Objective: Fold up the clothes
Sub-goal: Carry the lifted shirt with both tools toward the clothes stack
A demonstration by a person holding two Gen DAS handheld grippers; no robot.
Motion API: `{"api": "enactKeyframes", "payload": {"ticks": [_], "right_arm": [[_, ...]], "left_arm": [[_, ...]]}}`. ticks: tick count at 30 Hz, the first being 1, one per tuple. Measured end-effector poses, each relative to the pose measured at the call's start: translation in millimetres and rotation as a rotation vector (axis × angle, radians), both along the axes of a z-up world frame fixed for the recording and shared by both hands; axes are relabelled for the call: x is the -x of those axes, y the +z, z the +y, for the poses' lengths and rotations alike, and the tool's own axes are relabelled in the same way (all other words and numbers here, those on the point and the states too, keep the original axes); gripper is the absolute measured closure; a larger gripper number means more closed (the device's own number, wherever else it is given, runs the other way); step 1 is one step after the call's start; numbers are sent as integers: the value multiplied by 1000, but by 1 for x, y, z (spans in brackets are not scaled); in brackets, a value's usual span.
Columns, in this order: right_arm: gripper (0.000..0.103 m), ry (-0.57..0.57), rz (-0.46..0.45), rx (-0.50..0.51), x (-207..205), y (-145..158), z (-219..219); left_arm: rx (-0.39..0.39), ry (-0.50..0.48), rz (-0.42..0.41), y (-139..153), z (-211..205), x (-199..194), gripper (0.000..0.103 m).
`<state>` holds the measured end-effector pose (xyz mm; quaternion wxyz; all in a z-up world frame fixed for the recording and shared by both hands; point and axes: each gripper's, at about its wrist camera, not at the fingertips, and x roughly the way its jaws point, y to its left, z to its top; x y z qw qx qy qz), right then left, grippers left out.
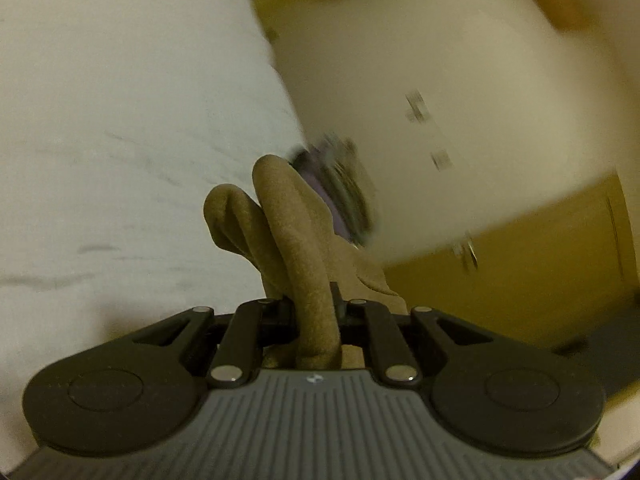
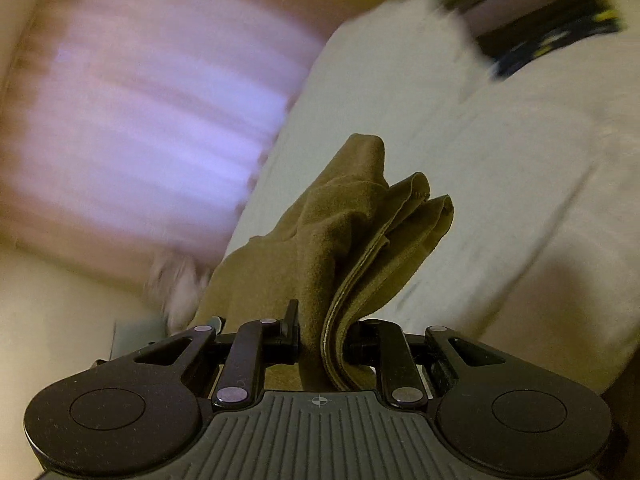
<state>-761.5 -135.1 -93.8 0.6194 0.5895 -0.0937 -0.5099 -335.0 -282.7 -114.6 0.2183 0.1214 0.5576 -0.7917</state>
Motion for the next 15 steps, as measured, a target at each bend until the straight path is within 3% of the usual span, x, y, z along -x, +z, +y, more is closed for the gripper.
{"api": "enactKeyframes", "payload": {"ticks": [5, 10, 15], "right_arm": [[86, -156, 18, 7, 94, 6, -2], [86, -199, 52, 53, 216, 19, -53], [86, -195, 117, 136, 298, 46, -133]], "left_arm": [[-3, -128, 26, -4, -43, 124, 94], [37, -150, 43, 10, -104, 248, 94], [129, -140, 78, 40, -174, 363, 94]]}}
